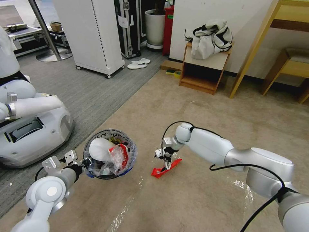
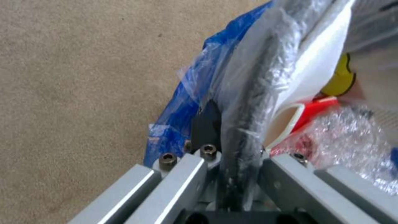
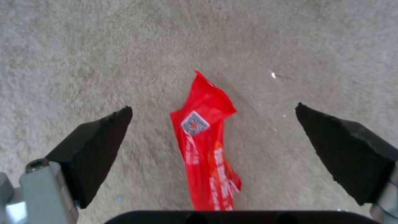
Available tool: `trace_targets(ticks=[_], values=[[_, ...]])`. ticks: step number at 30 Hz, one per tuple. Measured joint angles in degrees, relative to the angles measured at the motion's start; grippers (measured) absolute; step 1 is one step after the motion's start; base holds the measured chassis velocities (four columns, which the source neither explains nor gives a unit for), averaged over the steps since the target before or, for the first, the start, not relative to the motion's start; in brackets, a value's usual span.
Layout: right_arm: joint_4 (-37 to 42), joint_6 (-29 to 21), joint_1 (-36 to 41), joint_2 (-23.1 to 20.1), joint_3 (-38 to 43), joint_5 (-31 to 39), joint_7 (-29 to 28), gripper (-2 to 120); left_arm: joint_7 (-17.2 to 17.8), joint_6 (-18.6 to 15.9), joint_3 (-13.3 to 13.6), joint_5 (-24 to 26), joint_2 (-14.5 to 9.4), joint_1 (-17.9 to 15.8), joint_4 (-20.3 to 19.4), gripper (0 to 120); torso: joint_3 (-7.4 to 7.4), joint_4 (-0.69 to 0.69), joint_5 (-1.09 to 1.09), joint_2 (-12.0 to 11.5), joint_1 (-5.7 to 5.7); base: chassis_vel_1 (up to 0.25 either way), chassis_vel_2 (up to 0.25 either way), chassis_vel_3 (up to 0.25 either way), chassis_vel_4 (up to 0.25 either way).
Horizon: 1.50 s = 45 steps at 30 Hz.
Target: Pick up the trash bin and place the garbage on the floor into it.
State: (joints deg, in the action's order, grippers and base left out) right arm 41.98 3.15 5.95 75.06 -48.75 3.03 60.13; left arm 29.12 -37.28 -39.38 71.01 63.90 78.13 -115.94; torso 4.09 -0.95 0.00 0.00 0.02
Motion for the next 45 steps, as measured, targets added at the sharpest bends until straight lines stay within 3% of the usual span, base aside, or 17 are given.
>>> trace_targets(ticks=[8, 25, 37, 45], values=[[-3.9, 1.6, 1.4, 1.7, 1.4, -1.7, -1.1, 100, 0.0, 0.0, -0.2, -0.1, -0.2, 0.4, 0.4, 0, 0.00, 0.01, 0.00, 0.0, 0.00, 0.000, 0.000, 0.000, 0.000], [-9.1, 4.7, 4.4, 2.3, 5.3, -4.7, -3.8, 98, 0.2, 0.3, 2.5, -1.4, 0.4, 0.0, 1.1, 0, 0.00, 0.00, 0.00, 0.0, 0.00, 0.000, 0.000, 0.000, 0.000], [-14.9, 7.1, 6.1, 4.2, 9.6, -8.8, -4.6, 72, 0.4, 0.4, 3.7, -2.7, 1.2, 0.0, 1.5, 0, 0.00, 0.01, 0.00, 0.0, 0.00, 0.000, 0.000, 0.000, 0.000], [-21.1, 9.5, 6.5, 6.6, 14.2, -13.1, -5.1, 41, 0.3, 0.5, 4.3, -3.5, 1.7, 0.2, 1.6, 0, -0.01, -0.03, -0.03, 0.0, 0.00, 0.000, 0.000, 0.000, 0.000]])
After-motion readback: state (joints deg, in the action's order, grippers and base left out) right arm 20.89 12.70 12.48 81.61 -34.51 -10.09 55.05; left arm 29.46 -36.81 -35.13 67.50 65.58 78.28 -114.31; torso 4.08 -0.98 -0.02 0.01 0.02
